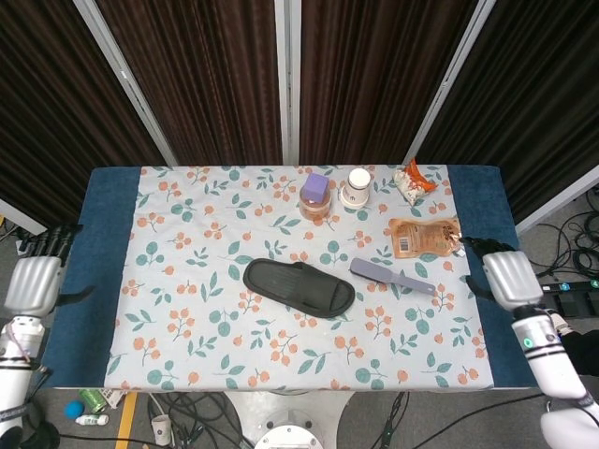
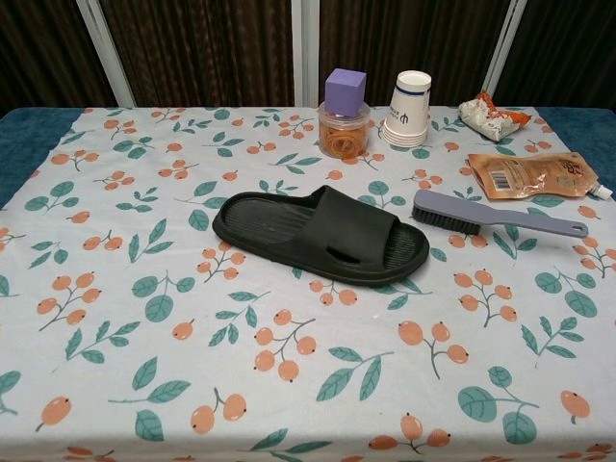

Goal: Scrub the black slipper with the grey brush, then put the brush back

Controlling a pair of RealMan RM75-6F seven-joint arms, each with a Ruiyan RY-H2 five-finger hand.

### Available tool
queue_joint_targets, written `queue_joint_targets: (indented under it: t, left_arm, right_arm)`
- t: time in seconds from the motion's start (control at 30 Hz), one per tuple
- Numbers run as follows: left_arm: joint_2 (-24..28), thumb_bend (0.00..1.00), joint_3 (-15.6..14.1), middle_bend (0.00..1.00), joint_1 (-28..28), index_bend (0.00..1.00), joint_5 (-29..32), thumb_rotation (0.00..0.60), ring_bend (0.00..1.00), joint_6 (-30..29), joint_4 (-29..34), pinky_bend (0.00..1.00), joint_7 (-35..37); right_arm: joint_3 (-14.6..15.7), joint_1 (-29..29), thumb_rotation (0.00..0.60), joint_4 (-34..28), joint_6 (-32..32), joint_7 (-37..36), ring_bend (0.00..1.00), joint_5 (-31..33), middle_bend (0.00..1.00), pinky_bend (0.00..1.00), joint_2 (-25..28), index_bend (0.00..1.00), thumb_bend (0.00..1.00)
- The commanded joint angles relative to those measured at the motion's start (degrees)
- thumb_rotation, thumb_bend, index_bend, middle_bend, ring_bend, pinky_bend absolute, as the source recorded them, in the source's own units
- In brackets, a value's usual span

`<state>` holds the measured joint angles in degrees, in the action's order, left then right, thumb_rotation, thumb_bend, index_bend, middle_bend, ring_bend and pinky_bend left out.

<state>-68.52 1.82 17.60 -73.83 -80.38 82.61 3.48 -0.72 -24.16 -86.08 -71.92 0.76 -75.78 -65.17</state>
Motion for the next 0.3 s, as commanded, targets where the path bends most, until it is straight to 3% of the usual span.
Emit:
queue_joint_targets:
  t: [0.03, 0.3]
  left_arm:
    - [0.7, 0.19, -1.2, 0.13, -4.5, 0.14, 0.8, 0.6, 0.02, -4.8, 3.3, 0.12, -4.7]
    - [-0.2, 0.18, -2.8, 0.13, -9.5, 0.14, -1.5, 0.6, 0.02, -9.7, 7.6, 0.11, -8.8]
  right_arm:
    - [2.1, 7.2, 0.6, -4.8, -7.7, -0.7, 0.13, -3.8, 0.17, 0.24, 3.0, 0.12, 0.28]
    - [3.8, 12.8, 0.6, -6.8, -12.3, -0.8, 0.1, -6.3, 0.14, 0.17, 2.9, 0.07, 0.28]
